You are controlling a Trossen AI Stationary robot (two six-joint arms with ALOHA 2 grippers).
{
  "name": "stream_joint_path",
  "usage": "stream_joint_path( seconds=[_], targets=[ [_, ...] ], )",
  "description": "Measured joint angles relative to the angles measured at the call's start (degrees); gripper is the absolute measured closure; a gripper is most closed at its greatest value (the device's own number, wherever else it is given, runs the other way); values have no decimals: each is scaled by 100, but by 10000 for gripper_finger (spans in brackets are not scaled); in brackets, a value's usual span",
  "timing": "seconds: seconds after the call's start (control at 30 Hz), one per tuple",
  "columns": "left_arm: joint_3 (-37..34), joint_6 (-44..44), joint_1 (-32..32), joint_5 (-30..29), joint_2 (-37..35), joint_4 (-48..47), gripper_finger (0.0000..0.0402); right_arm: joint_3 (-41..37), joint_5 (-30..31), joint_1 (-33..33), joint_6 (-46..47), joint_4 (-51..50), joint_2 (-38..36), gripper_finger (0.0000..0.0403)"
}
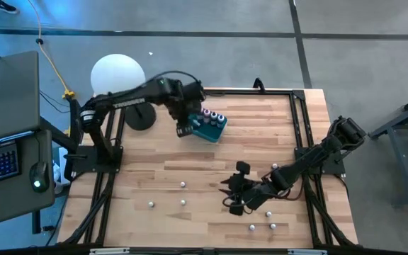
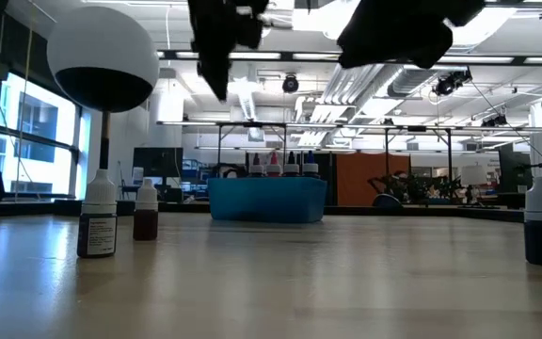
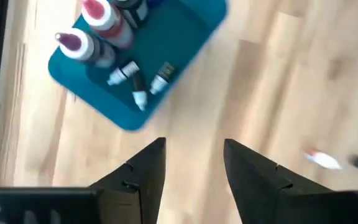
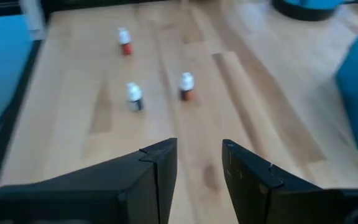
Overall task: Pick & Place food coloring
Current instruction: Put the black food coloring bottle into the blue bin
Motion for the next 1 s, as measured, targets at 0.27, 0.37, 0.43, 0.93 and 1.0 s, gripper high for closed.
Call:
stream_joint_path(
  seconds=[0.27,0.37,0.43,0.93,1.0],
  targets=[
    [-725,-153,-1011,109,-1858,-36,245,0,4,-156,1159,-976,4,284],
    [-2036,-473,-1602,103,-2690,1054,245,0,-5,-196,1254,-1039,4,284],
    [-3087,-816,-1969,40,-3361,1599,245,0,-72,-241,994,-1041,4,284],
    [-6399,-2065,-2881,-286,-4853,4262,245,0,181,-615,-1278,-1373,-26,284],
    [-6403,-2067,-2881,-316,-4829,4278,245,0,-526,-707,-1250,-1847,-106,284]
  ],
)
